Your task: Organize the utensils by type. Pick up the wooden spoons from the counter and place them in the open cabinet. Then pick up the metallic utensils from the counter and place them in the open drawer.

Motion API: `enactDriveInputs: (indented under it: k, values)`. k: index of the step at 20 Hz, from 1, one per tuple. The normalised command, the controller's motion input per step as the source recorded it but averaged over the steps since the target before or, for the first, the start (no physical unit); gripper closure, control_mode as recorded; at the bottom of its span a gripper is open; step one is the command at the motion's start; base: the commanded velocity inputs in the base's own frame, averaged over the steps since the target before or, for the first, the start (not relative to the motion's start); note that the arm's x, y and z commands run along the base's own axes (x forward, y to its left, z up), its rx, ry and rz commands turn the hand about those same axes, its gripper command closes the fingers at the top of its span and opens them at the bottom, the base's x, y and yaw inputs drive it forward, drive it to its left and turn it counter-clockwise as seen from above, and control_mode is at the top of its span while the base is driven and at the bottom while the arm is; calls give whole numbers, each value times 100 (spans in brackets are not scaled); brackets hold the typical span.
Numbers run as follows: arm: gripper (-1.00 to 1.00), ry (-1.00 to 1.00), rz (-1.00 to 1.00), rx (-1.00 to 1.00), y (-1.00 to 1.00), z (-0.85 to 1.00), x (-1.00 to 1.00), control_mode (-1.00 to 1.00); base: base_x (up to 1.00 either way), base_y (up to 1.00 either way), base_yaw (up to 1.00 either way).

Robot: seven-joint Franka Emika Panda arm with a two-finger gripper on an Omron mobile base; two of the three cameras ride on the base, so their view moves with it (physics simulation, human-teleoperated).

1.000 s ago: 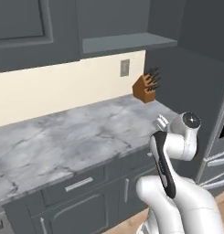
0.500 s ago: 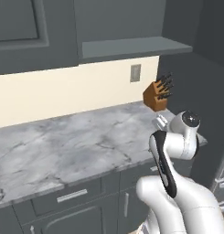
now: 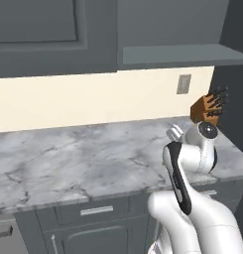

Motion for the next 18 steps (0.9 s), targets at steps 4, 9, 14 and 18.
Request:
enactDriveInputs:
  k: [4, 9, 14, 18]
  values:
    - [100, 0, 0, 0, 0, 0, 0, 100, 34, -9, 44]
    - [100, 0, 0, 0, 0, 0, 0, 100, 48, -22, 46]
    - [100, -2, 6, 0, -18, -3, 0, -100, 17, -20, 25]
    - [100, -13, -9, 6, -52, -1, 0, -100, 0, 0, 0]
